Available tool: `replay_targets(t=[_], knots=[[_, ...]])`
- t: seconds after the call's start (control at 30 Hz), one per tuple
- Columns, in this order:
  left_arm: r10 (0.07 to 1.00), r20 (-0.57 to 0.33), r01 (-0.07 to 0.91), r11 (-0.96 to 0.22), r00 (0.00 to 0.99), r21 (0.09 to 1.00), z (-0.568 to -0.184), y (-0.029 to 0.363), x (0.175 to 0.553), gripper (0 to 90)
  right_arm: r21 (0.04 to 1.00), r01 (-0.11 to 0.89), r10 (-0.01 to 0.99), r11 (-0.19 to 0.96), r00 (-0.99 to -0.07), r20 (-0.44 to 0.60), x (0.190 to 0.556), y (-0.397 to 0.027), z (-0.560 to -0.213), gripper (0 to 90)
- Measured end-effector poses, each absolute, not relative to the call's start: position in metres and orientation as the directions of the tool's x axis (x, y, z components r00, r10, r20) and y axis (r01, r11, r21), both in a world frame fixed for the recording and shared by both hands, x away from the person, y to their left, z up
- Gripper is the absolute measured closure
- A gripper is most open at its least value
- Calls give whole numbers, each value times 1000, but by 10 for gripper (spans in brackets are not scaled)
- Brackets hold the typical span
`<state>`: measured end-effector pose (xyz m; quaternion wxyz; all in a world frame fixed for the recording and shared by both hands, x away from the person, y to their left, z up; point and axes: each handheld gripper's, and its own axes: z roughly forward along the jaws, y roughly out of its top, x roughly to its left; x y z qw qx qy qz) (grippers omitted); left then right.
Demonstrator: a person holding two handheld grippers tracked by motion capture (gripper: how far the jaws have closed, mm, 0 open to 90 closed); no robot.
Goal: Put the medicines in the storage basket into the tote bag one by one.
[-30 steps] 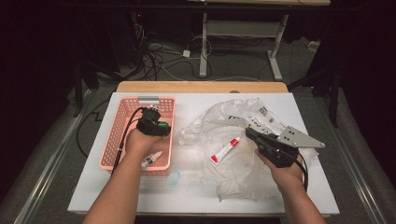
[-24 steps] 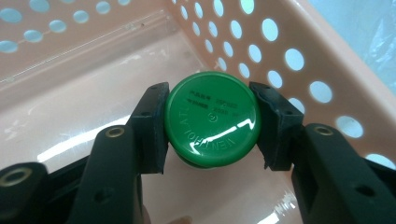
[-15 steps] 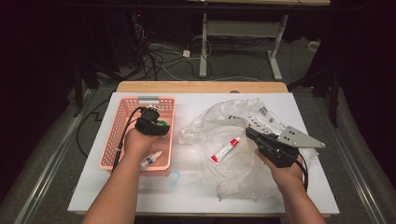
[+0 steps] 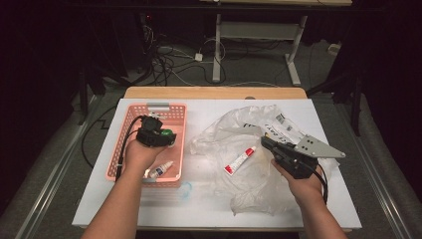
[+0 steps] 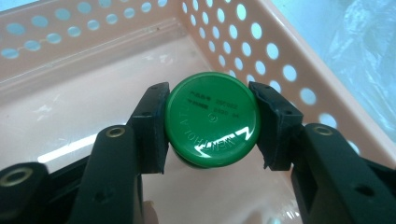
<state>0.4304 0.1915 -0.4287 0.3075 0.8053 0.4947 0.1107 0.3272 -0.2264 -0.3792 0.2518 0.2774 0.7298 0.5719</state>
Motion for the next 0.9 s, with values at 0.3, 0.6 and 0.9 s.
replay_targets(t=[0.3, 0.6, 0.9], knots=[[863, -128, 711, -310, 489, 631, -419, 202, 412, 500, 973, 122, 692, 196, -720, -49, 327, -225, -380, 900], [857, -135, 685, -293, 498, 667, -407, 209, 390, 500, 973, 119, 691, 200, -721, -54, 327, -224, -380, 900], [849, -140, 661, -283, 510, 695, -404, 210, 370, 501, 972, 118, 689, 202, -723, -56, 326, -224, -380, 900]])
